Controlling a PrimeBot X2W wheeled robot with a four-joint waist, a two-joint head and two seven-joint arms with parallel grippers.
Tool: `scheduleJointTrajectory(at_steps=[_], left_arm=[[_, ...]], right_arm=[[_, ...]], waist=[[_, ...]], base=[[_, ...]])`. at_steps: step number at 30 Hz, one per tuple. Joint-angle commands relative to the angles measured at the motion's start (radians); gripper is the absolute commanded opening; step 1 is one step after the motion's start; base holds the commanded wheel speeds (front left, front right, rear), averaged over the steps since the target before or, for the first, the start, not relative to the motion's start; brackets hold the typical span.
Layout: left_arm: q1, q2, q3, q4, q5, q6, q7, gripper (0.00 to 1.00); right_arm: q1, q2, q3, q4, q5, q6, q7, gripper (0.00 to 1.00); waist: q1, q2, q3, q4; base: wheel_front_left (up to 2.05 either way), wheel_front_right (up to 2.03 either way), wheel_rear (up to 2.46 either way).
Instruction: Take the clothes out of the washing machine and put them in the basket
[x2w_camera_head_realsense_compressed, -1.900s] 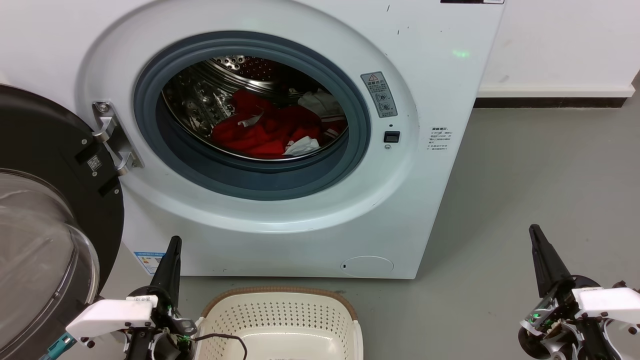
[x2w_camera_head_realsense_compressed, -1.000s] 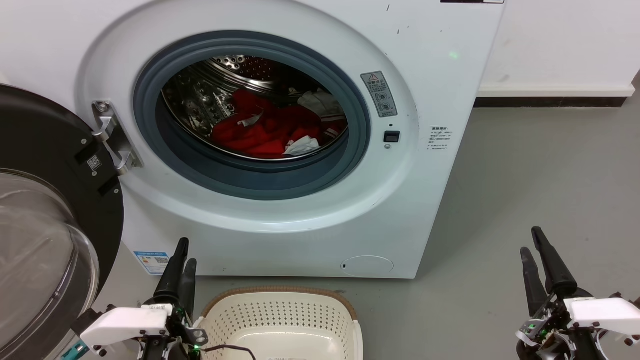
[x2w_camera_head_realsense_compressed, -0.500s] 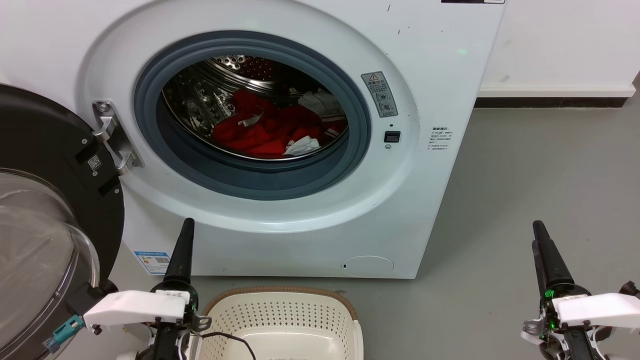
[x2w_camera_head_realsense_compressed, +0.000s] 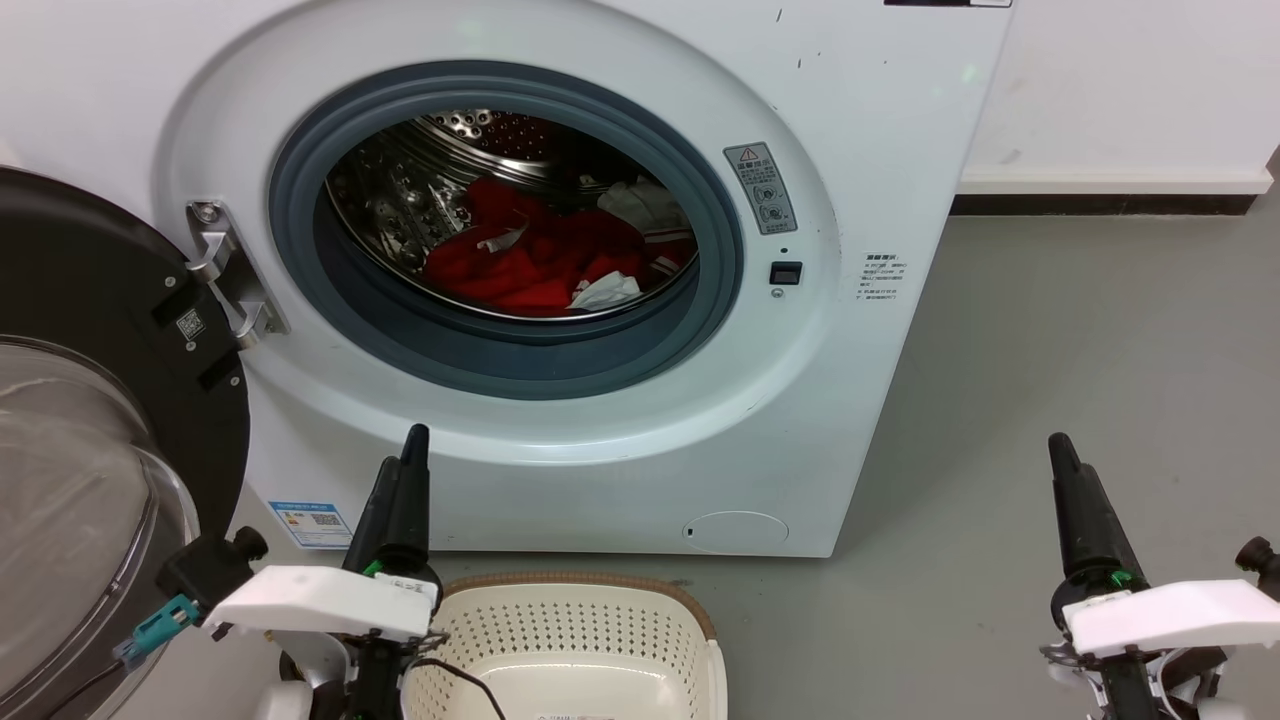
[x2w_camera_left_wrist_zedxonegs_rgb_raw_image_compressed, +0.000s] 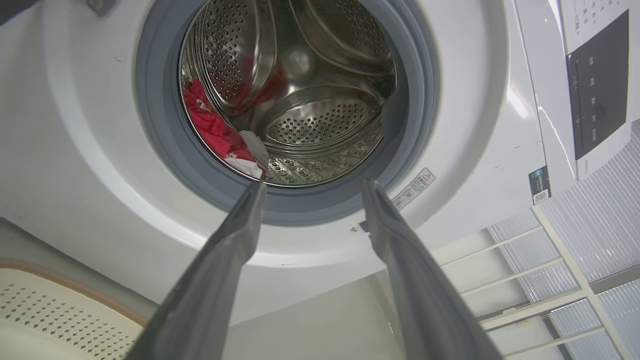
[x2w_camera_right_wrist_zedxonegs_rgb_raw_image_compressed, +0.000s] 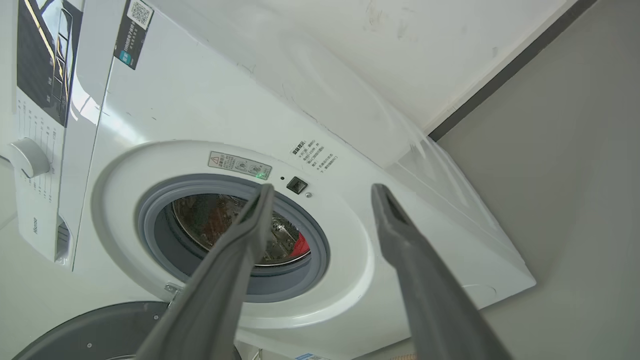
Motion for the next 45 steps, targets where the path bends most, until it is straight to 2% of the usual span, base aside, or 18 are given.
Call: scheduleJointTrajectory(at_steps=[1, 15, 45], left_arm=[[-0.032, 0.003, -0.006, -0.017, 0.033, 0.002, -0.009, 1.0], [-0.045, 0.003, -0.052, -0.006, 0.246, 0.03, -0.055, 1.0], [-0.065, 0.004, -0.124, 0.021, 0.597, 0.058, -0.135, 1.0]], right_arm=[[-0.005, -0.004, 0.003, -0.022, -0.04, 0.0, -0.011, 1.0], [0.007, -0.004, 0.021, -0.041, -0.308, 0.0, -0.057, 1.0], [0.026, -0.004, 0.018, -0.028, -0.698, 0.0, -0.134, 1.0]], waist=[[0.0, 0.0, 0.0, 0.0], [0.0, 0.0, 0.0, 0.003], [0.0, 0.0, -0.001, 0.013]], base=[[0.0, 0.0, 0.0], [0.0, 0.0, 0.0], [0.0, 0.0, 0.0]])
